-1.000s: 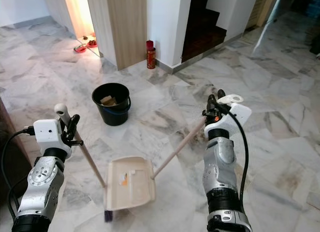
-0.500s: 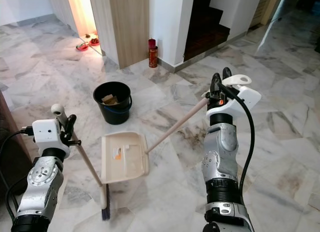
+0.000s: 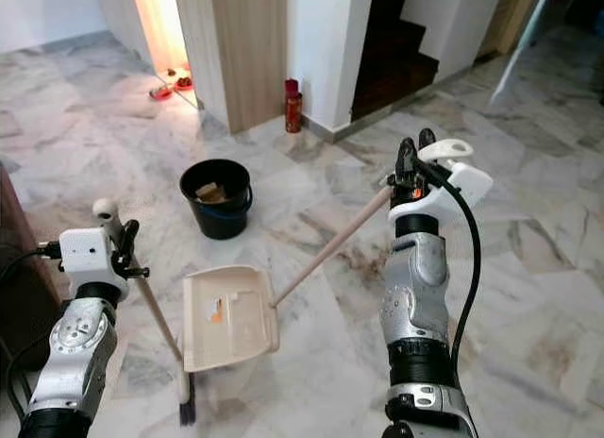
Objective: Sweep floor
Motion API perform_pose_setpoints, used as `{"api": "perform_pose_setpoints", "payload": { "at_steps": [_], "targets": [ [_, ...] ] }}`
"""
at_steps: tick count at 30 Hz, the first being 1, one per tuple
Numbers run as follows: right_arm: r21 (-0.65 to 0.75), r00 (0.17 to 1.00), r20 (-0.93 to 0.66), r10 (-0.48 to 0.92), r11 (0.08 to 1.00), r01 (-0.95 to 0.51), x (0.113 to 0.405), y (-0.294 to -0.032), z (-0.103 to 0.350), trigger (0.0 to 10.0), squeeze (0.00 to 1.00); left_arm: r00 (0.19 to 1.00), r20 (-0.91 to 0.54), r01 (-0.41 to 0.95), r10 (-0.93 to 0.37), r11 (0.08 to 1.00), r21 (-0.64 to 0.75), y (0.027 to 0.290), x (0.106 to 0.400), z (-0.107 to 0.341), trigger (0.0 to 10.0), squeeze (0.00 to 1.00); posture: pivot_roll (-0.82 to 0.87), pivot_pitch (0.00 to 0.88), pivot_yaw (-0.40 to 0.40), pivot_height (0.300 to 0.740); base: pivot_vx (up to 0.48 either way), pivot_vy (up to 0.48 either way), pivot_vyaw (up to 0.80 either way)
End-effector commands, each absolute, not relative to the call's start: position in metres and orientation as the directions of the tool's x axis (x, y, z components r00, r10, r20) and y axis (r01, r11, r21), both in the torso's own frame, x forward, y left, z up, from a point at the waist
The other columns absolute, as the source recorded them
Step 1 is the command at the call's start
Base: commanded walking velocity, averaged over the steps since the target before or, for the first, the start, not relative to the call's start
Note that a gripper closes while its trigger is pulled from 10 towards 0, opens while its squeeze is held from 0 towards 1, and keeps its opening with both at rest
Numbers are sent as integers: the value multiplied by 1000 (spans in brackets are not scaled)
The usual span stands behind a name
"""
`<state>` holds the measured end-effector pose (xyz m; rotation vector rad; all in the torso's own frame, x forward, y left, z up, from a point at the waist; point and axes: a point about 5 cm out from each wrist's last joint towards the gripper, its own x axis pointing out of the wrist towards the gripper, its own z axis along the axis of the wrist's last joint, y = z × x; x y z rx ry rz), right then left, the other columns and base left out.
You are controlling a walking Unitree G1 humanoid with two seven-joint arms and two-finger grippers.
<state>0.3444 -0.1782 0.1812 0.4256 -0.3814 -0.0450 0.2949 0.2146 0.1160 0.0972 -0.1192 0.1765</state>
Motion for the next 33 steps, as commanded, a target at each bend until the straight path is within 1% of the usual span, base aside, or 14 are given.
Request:
{"api": "perform_pose_setpoints", "payload": {
  "at_steps": [1,7,11,33],
  "targets": [
    [419,889,440,-125,904,-80,343,-176,204,10000,0,969,166,-200,181,974,104,218,297,125,10000,0,62,0,-27,740,337,0,0],
    [384,885,457,-87,917,-108,343,-172,210,10000,0,969,162,-206,188,973,102,219,297,124,10000,0,63,0,-27,740,342,0,0],
    [386,885,459,-83,915,-114,343,-171,210,10000,0,969,161,-207,189,973,102,218,297,124,10000,0,64,0,-28,740,342,0,617],
    [395,893,445,-60,909,-136,343,-170,209,10000,0,967,161,-216,199,971,99,219,297,124,10000,0,63,0,-33,740,343,0,0]
  ]
}}
